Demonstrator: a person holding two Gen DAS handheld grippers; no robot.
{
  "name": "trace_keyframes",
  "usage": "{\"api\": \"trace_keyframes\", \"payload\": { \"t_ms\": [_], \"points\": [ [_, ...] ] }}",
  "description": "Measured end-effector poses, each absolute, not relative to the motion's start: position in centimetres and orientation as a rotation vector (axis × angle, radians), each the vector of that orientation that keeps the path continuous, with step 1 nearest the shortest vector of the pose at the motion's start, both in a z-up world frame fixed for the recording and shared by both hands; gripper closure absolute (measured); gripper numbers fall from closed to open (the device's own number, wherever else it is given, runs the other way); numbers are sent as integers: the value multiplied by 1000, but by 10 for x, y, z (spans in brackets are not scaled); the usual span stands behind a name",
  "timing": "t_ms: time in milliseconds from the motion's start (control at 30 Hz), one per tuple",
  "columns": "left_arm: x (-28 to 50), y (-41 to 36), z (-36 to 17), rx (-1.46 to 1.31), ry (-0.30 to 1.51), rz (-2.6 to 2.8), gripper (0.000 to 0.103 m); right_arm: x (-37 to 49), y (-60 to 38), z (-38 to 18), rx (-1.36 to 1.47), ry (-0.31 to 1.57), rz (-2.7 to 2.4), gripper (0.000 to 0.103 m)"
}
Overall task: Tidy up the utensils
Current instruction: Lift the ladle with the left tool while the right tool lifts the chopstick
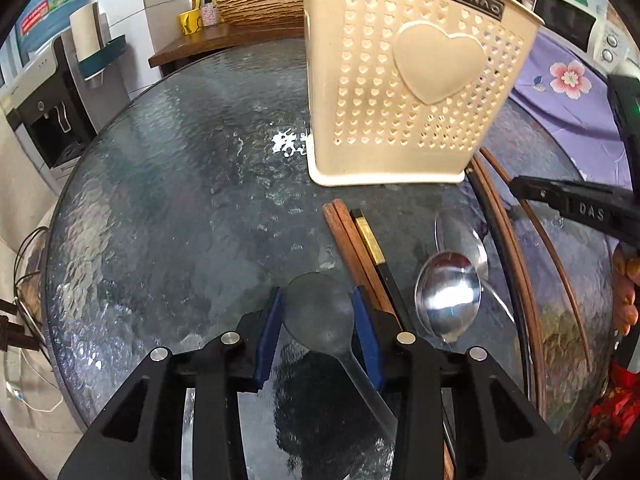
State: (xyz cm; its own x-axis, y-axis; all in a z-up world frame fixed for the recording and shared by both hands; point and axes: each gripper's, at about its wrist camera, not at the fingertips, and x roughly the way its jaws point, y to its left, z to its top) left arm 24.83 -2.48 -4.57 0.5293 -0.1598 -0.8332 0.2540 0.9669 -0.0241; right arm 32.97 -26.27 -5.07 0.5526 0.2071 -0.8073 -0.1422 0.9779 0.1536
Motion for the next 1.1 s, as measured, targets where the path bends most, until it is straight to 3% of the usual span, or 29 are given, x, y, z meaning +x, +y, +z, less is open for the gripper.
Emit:
{"api": "trace_keyframes", "payload": {
  "t_ms": [633, 1100],
  "points": [
    [211, -16, 31, 49, 660, -320, 68, 250, -264, 32, 14, 593, 233, 95],
    [190, -17, 55, 56, 559, -355, 68, 221, -270, 63, 49, 528, 292, 95]
  ]
}}
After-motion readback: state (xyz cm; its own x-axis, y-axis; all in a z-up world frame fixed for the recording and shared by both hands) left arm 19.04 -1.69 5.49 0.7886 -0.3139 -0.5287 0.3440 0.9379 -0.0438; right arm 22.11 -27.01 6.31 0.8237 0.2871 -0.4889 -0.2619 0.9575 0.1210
